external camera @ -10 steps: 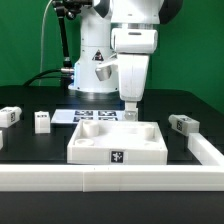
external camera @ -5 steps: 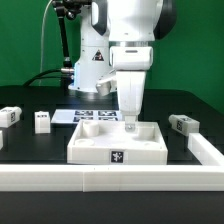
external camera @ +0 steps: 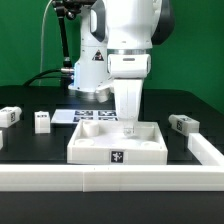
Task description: Assemble one leg
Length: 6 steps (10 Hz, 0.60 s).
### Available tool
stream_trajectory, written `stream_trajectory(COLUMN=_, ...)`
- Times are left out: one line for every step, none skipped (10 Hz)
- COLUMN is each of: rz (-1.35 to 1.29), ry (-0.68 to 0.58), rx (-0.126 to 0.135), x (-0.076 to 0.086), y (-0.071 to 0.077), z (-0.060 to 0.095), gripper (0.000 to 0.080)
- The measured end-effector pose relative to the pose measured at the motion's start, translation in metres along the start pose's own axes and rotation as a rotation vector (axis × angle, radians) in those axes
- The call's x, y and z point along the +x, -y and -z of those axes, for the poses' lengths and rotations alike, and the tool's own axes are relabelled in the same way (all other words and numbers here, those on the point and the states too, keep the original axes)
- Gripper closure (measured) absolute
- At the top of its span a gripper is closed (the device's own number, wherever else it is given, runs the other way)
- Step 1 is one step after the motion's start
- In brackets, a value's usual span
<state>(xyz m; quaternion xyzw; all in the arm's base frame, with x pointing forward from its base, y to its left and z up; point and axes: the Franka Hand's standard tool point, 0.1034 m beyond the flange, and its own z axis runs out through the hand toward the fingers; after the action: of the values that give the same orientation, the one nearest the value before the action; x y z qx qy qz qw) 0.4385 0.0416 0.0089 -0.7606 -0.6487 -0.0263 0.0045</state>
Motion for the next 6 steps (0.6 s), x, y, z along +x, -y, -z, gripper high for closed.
stream_trajectory(rz=0.000, ry=0.000, rx=0.000, x=0.0000, y=0.0001, z=-0.0001, gripper=0.0554)
stream_trajectory(rz=0.000, ry=0.000, rx=0.001, x=-0.0001, y=0.0003, z=-0.0002, gripper=0.0691)
stream_trajectory(rz=0.000, ry=0.000, rx=0.001, x=-0.0001, y=0.0003, z=-0.0001, gripper=0.0691)
stream_trajectory(rz=0.000, ry=0.000, rx=0.002, x=-0.0001, y=0.0004, z=-0.0002, gripper=0.0741)
stream_trajectory(rz=0.000, ry=0.000, rx=0.002, x=-0.0001, y=0.0005, z=-0.0002, gripper=0.0741)
stream_trajectory(rz=0.000, ry=0.000, rx=0.002, x=-0.0001, y=0.0005, z=-0.0002, gripper=0.0741)
